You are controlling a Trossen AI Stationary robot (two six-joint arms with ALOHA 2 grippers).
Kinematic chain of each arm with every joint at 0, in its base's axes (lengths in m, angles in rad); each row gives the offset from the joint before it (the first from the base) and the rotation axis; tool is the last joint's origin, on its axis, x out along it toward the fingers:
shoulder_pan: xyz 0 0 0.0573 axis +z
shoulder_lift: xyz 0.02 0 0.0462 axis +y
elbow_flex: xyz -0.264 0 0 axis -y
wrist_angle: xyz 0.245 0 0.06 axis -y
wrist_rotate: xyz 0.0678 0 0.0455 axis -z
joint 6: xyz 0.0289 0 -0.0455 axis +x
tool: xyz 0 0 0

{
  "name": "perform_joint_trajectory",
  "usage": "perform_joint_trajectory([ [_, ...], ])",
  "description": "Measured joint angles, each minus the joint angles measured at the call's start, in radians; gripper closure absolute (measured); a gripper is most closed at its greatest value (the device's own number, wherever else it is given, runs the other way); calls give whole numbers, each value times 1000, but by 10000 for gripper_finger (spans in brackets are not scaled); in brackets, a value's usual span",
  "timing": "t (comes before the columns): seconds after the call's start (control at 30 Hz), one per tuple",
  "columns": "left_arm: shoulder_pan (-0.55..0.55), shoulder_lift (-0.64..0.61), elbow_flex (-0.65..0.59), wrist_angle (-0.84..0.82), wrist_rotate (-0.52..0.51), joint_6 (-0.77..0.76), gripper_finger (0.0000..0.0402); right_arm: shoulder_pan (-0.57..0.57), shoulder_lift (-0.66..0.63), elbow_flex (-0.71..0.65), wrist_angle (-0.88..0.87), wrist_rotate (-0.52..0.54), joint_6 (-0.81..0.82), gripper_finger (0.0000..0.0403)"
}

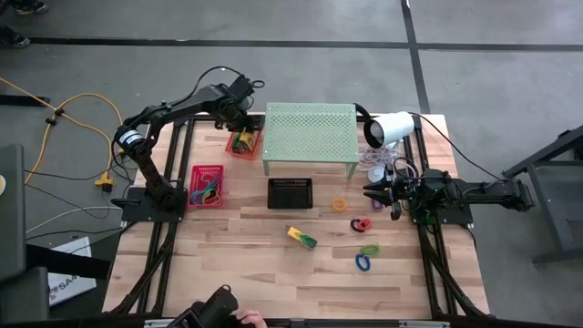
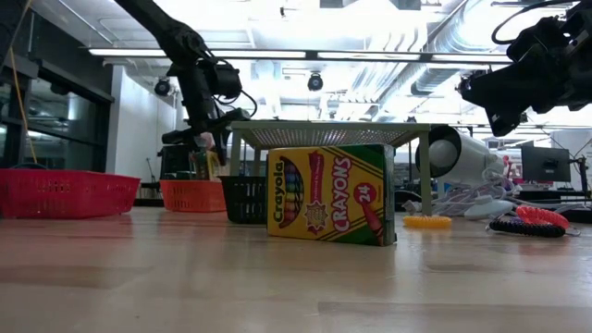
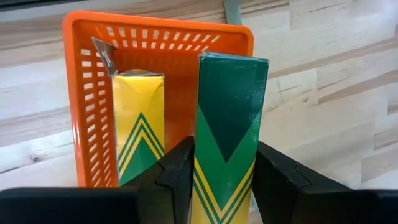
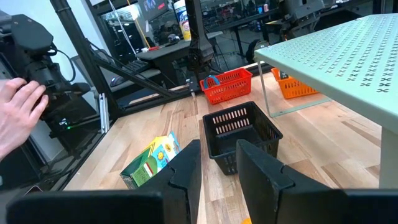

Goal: Pick & Place Office Desk Supplies
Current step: Put the left crayon box into the orange bin on the shelf, then put the crayon box into the orange bin on the shelf

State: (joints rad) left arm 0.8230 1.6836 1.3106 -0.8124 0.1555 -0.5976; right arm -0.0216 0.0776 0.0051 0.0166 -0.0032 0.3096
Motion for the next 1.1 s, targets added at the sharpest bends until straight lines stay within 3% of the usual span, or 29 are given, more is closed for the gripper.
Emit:
perform_joint_trajectory([
  [0.37, 1, 0, -3, 2, 5, 1, 199, 0, 0, 0, 0, 0, 0, 313],
  [0.83, 1, -1, -4, 17, 4, 3, 196, 0, 0, 0, 0, 0, 0, 313],
  [1.1, 47, -79, -5, 18, 31, 50, 197, 0, 0, 0, 0, 0, 0, 313],
])
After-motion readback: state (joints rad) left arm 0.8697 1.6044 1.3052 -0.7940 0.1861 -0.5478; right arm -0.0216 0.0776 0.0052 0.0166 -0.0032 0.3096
